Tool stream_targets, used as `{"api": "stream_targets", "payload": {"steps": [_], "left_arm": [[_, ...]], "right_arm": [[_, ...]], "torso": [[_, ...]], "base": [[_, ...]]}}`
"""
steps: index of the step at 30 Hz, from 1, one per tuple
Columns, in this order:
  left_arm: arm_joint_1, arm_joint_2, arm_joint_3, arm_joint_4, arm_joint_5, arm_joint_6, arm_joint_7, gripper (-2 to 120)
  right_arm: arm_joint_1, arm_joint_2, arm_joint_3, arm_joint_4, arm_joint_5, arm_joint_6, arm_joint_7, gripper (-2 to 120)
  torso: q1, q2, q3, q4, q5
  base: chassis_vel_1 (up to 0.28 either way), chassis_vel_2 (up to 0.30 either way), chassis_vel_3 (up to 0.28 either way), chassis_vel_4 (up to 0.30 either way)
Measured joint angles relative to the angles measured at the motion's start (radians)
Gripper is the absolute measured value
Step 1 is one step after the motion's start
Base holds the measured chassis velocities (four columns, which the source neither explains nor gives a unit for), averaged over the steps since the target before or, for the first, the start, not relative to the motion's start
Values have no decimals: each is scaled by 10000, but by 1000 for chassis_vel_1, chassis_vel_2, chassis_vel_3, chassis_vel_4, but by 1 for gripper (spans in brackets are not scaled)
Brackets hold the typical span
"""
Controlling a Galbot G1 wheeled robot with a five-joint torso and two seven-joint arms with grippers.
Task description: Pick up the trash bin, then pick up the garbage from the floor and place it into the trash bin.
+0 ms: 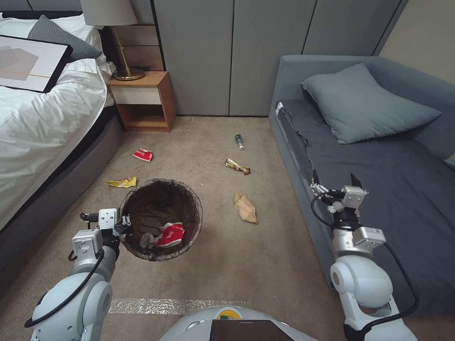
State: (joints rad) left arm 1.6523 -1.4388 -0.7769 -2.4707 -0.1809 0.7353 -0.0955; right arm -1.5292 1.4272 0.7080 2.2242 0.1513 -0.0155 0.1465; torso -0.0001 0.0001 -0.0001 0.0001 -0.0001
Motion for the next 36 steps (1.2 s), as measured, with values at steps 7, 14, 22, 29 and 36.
{"api": "stream_targets", "payload": {"steps": [7, 14, 22, 29, 36], "left_arm": [[66, -38, 107, 66, 81, 0, 138, 4], [74, 4, 70, 65, 64, 0, 164, 4], [77, -33, 110, -5, 106, 0, 186, 4], [156, -43, 103, -83, 164, 0, 207, 4], [181, -39, 95, -101, 176, 0, 207, 4]], "right_arm": [[-381, 825, -103, -236, -735, 697, 95, 100], [-482, 861, -145, -395, -731, 780, 154, 100], [-46, 590, -202, -462, -618, 293, 139, 100], [215, 314, -198, -484, -398, 57, 83, 100], [222, 292, -196, -505, -372, 31, 86, 100]], "torso": [[0, 0, 1, 0, -1], [0, 0, 1, 0, 0], [0, 0, 1, 0, 1], [0, -1, 1, -1, 1], [0, -1, 1, -1, 1]], "base": [[0, 0, 0, 0], [0, 0, 0, 0], [0, 0, 0, 0], [0, 0, 0, 0], [-11, 15, 14, -13]]}}
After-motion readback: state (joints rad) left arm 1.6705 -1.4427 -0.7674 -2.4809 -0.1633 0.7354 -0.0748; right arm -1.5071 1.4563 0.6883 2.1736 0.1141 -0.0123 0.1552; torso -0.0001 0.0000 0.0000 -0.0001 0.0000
